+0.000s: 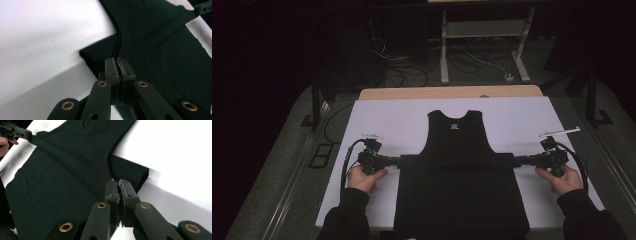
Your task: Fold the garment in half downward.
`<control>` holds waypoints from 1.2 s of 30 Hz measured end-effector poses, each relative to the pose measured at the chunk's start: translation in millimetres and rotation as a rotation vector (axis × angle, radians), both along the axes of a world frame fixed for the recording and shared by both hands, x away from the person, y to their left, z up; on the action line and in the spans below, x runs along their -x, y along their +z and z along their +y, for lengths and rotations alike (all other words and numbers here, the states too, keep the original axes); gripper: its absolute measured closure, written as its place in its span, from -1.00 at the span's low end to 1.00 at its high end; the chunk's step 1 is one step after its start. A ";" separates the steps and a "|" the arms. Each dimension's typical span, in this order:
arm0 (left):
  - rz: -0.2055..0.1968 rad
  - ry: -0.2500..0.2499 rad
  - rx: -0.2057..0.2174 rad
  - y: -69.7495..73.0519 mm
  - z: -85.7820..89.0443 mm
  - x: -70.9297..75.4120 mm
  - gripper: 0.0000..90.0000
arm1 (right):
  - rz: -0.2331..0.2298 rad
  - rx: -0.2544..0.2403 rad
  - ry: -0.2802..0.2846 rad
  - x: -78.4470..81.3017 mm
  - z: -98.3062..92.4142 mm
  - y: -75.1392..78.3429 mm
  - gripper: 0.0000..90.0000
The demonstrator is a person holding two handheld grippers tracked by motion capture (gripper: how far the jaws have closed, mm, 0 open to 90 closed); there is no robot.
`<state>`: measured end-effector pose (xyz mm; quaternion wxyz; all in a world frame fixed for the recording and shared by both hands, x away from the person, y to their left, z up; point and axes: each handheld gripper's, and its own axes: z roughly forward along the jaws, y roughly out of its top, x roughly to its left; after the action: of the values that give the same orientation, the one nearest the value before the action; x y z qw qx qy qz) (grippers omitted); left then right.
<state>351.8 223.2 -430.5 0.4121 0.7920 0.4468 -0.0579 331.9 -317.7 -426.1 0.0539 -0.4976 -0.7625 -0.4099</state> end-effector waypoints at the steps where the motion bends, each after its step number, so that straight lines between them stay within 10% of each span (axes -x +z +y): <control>1: 0.004 0.002 0.001 -0.3 0.4 0.5 0.93 | 0.003 -0.001 0.002 0.6 -0.4 -0.6 0.89; 36: 0.048 -0.012 0.001 -3.0 2.3 10.5 0.92 | 0.058 -0.004 0.026 16.2 -3.8 -5.6 0.88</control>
<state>341.2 225.5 -433.5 0.4013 0.7929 0.4516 -0.0794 315.7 -321.5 -431.7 0.0824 -0.4993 -0.7661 -0.3962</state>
